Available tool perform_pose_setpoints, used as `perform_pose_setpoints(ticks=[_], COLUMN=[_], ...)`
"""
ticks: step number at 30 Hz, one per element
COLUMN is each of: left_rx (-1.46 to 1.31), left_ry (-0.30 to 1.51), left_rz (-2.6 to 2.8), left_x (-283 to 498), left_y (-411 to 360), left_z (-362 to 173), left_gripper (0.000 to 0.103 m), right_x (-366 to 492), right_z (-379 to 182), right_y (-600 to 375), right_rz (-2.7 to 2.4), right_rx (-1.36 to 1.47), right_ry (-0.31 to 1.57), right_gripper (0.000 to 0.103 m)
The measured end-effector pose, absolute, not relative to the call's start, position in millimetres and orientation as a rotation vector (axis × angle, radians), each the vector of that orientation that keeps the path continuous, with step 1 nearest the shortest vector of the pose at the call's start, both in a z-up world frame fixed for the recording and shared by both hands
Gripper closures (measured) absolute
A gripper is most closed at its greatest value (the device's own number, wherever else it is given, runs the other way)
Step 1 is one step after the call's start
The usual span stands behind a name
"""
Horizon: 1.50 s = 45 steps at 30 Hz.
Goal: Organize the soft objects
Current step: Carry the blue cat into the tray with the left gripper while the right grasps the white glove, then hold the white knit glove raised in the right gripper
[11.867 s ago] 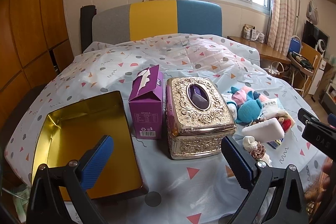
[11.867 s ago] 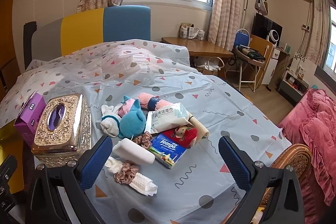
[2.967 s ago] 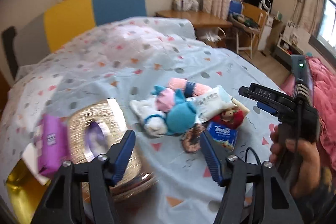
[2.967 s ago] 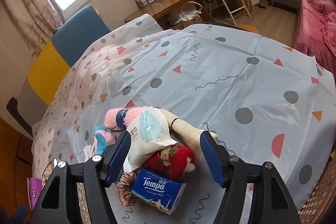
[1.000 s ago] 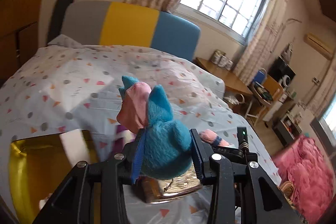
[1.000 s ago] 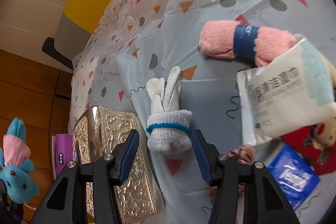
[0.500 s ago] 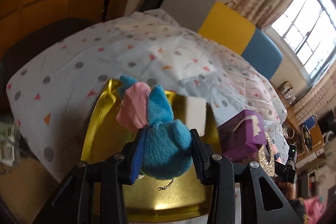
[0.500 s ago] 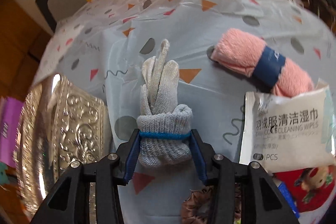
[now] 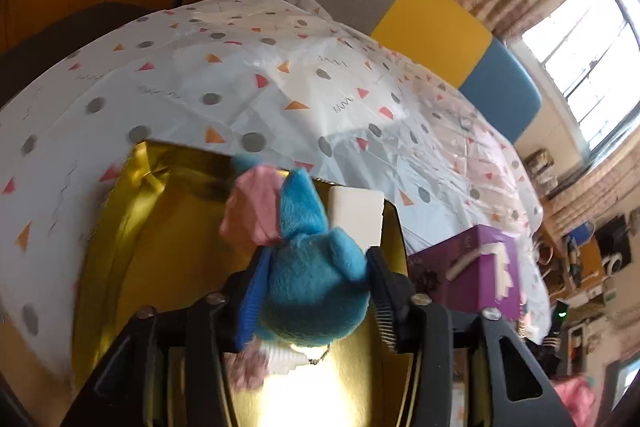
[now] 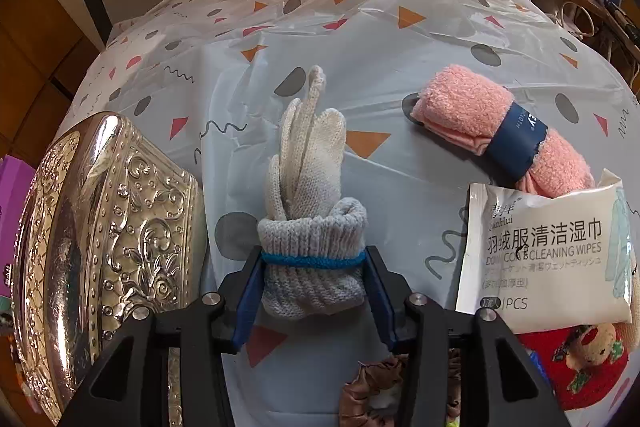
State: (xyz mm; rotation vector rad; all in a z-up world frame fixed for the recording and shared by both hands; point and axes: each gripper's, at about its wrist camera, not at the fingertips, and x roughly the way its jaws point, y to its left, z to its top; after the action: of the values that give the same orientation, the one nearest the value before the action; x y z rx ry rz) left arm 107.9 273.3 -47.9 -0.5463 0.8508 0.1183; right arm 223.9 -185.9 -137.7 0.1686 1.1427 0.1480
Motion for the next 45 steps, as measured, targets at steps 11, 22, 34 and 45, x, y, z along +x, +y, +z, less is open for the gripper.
perform_pose_setpoints(ticks=[11,22,34,45], left_rx=[-0.432,-0.25,-0.147,-0.153], left_ry=[0.903,0.778,0.73,0.693], left_rz=[0.245,0.388,0.44,0.451], left_x=[88.3,21.7,-7.0,-12.1], left_y=[255.9,222.8,197.2,195.8], left_z=[-72.4,-50.7,-34.7,-30.1], left_gripper=[0.036,0.011,0.004,0.0], right_x=[227.2,226.5,219.7,218.4], right_z=[-139.6,-138.9,-138.1,-139.6], right_y=[-176.8,-178.0,-177.3,-173.6], right_rz=[0.151,0.138,0.118,0.121], right_rx=[0.113,0.128,0.106,0.071], right_ry=[1.134,1.124,1.109,1.104], right_gripper=[0.054,0.054,0.055,0.054])
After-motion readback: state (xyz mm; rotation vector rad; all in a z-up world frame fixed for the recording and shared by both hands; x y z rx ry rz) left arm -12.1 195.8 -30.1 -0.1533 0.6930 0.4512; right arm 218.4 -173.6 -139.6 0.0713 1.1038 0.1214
